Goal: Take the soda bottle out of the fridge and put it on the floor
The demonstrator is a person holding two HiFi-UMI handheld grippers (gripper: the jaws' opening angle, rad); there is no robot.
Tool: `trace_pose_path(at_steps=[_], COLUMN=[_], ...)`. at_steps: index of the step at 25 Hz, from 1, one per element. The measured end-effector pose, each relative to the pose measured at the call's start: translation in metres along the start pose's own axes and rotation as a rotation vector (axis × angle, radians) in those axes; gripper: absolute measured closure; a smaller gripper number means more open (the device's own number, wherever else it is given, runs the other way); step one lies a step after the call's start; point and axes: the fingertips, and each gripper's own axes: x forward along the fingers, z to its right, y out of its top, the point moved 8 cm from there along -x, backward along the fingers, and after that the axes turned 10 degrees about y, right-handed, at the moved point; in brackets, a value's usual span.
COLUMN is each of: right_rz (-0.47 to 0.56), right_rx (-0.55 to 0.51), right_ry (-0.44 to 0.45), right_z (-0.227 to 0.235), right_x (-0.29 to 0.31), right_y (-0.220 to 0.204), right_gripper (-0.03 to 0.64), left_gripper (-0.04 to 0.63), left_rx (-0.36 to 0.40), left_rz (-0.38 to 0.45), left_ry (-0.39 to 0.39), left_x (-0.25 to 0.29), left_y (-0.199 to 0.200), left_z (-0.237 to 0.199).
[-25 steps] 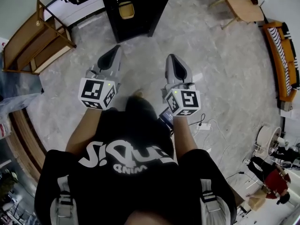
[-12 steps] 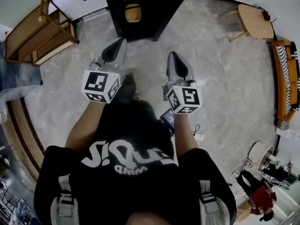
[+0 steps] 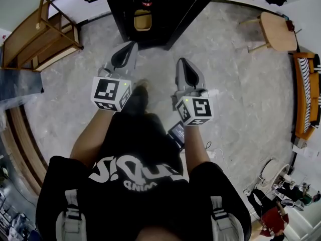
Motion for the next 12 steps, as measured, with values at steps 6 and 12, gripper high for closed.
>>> trace_pose_path(at_steps=[6, 12], right_rz=[0.0, 0.011], right_rx=[0.027, 0.042], right_ry=[0.002, 0.015], right_z=[0.028, 0.05], right_x=[0.025, 0.048], right_y=[-0.019, -0.045], right_gripper=[0.617, 0.617], left_gripper=[0.594, 0.594], left_rx=[0.028, 0.016], left_rz=[-0.01, -0.011], left_ry=[0.026, 0.046], left_x=[0.04, 0.074], left_y=[-0.017, -0.041], left_z=[-0.009, -0.017])
